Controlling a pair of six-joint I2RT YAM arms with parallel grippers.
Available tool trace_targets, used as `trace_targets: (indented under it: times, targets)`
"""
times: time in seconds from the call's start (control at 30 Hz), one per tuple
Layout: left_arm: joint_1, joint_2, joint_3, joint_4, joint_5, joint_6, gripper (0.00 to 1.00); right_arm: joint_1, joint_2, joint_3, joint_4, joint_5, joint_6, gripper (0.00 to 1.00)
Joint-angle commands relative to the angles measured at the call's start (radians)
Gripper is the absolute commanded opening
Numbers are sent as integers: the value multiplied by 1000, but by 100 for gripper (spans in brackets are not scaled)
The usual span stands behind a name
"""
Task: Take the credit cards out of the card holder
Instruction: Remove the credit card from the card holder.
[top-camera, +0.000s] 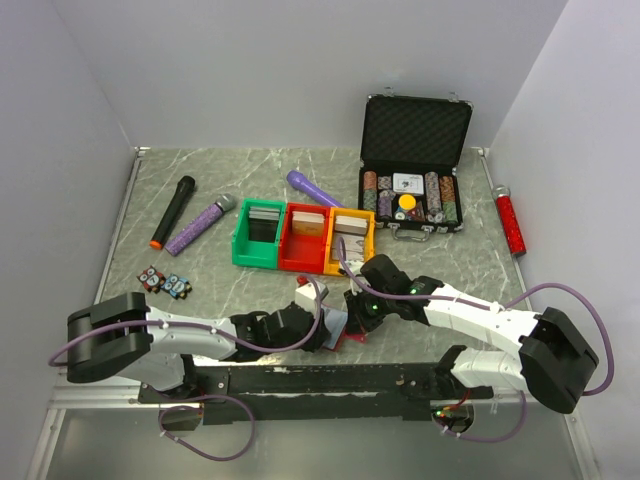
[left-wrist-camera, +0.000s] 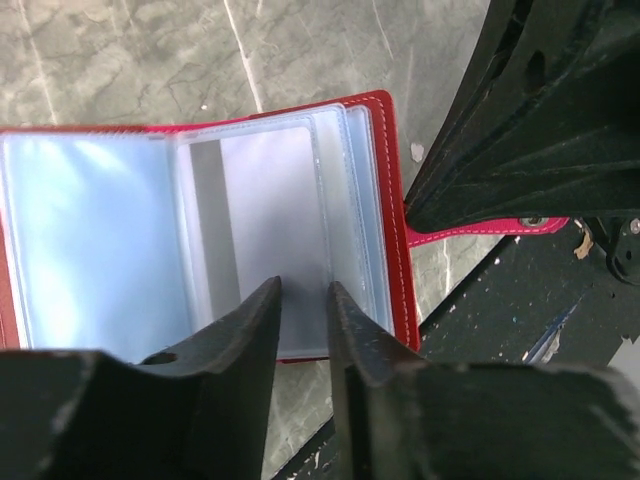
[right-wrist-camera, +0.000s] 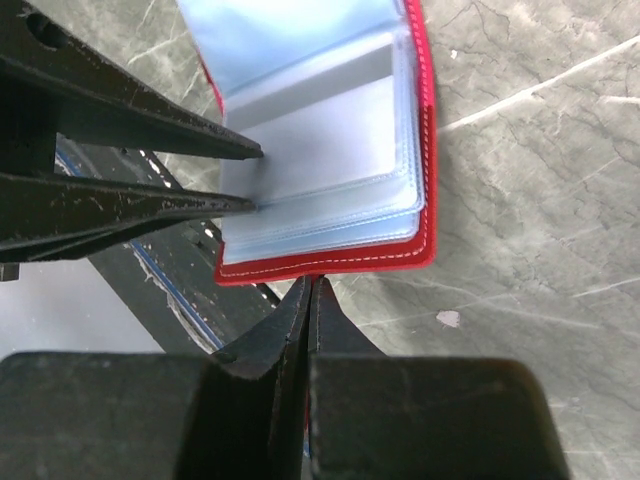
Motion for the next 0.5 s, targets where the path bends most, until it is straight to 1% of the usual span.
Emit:
trace_targets:
  times: [0.0,0.17,0.47]
  targets:
    - [-4,-32,6,-33,-72,-17,28,10,-26,37,3,1,-11,0]
    - [-4,-47,10,-84,-144,-35,22,9,-18,43,3,-5,-13,0]
    - [-3,-102,1,-140,-233,-66,22,12,-17,53,-9,-8,-19,0]
